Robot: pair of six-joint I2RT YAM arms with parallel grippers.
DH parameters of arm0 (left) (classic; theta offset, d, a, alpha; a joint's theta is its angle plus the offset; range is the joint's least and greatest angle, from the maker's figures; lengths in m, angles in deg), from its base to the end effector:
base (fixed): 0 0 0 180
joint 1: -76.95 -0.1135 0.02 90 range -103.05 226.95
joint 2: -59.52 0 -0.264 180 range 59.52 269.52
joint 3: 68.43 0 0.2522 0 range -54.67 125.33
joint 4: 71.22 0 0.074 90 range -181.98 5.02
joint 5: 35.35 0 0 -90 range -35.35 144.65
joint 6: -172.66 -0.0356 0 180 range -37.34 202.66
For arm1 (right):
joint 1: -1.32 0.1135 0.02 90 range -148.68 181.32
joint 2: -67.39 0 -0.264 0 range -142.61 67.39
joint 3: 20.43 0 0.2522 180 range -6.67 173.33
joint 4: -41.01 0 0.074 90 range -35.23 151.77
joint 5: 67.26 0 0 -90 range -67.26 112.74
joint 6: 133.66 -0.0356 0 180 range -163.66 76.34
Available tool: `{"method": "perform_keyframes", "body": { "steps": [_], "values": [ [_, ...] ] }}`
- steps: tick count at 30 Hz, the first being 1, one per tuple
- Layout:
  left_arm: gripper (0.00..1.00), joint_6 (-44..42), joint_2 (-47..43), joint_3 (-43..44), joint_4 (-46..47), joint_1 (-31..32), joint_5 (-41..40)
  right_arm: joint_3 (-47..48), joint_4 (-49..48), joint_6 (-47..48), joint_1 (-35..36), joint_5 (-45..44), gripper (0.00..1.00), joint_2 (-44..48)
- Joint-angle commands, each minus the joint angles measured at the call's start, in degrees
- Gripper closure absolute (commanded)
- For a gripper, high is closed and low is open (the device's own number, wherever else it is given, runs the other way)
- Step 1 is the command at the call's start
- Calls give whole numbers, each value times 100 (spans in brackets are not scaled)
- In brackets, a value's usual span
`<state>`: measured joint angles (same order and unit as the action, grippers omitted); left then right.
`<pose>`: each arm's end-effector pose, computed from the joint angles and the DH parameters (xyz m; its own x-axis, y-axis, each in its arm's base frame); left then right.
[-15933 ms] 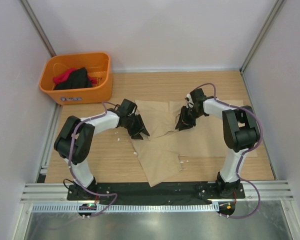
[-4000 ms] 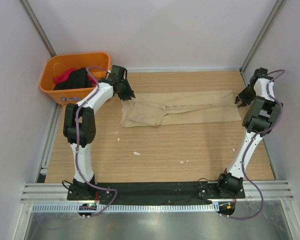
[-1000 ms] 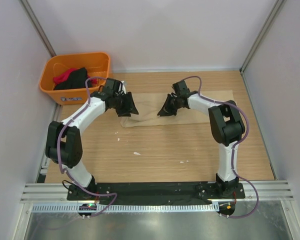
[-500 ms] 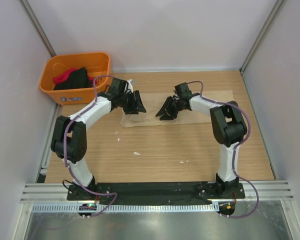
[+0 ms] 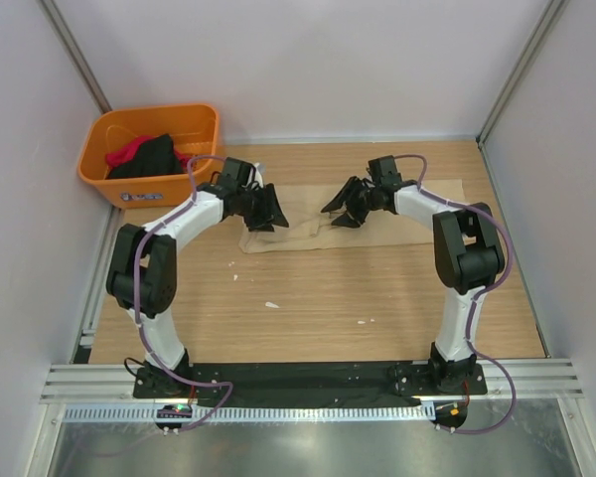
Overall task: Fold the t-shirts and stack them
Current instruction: Fold the tshirt
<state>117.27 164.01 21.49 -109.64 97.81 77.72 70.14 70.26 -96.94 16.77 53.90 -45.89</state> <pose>0.3636 -0.1535 0.2204 -0.9254 -0.2066 -0.3177 0.0272 0.8000 -0.5994 0.4012 0.1300 0.1764 -0.8830 0.4676 -0.0418 0.2884 0.6105 0.7376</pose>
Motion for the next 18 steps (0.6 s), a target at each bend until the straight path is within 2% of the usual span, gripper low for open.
{"method": "perform_keyframes", "body": {
  "steps": [1, 6, 11, 18],
  "values": [
    [50, 90, 36, 302, 6, -21, 66, -44, -414, -271, 64, 84, 46, 42],
    [45, 142, 405, 557, 102, 40, 531, -176, -573, -508, 56, 31, 46, -37],
    [44, 125, 476, 681, 304, 207, 506, -298, -424, -587, 47, -83, 46, 16],
    [44, 169, 626, 698, 410, 243, 435, -615, -1187, -886, 20, -83, 46, -28]
  ]
}}
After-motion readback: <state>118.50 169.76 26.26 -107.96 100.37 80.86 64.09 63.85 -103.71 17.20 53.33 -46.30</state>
